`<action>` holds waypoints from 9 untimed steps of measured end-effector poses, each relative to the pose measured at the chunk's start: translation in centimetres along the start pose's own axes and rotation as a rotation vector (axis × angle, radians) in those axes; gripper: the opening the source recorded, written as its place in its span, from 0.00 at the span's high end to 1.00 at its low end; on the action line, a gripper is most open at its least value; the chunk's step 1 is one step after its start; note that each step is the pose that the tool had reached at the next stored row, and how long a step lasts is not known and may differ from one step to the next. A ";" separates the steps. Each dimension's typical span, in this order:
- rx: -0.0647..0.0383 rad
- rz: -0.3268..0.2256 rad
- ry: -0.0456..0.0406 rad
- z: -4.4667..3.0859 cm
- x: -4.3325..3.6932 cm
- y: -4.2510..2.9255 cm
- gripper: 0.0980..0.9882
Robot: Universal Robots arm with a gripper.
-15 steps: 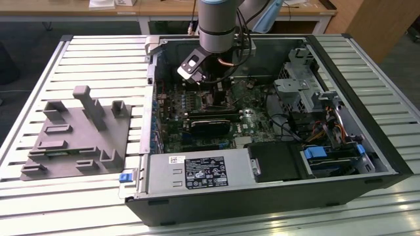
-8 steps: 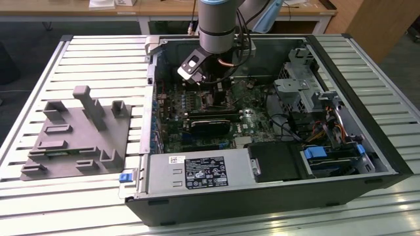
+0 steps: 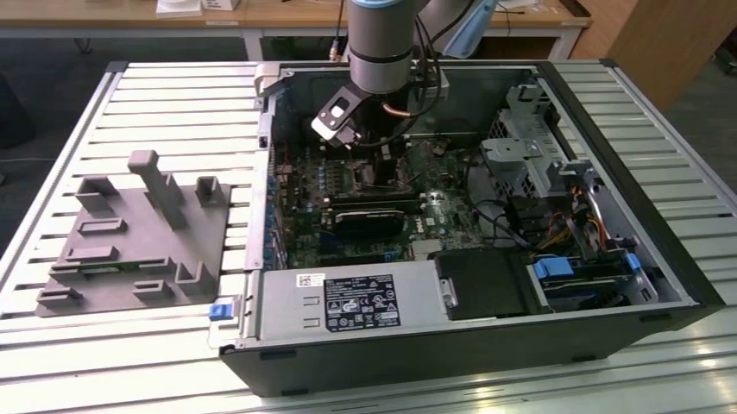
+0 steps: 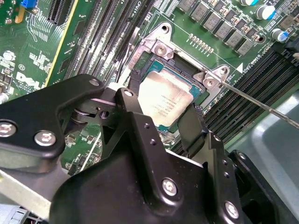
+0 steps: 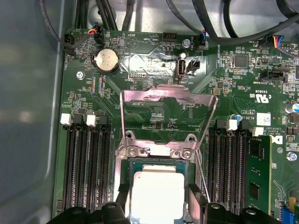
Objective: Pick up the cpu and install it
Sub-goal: 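Place the cpu into insertion slot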
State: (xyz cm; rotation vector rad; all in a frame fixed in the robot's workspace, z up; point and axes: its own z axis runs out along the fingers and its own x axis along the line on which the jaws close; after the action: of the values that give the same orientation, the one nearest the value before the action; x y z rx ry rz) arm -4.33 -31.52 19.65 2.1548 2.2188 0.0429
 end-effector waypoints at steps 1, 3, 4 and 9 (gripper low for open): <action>0.000 0.000 -0.0001 0.00 0.00 0.00 0.44; 0.000 0.000 -0.0003 -0.02 0.00 0.00 0.44; 0.000 0.000 -0.0003 -0.09 0.00 0.00 0.44; 0.000 0.000 -0.0013 -0.71 -0.01 0.04 0.52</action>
State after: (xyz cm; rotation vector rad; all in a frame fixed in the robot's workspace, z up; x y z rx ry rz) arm -4.33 -31.52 20.36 2.1542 2.2182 0.0415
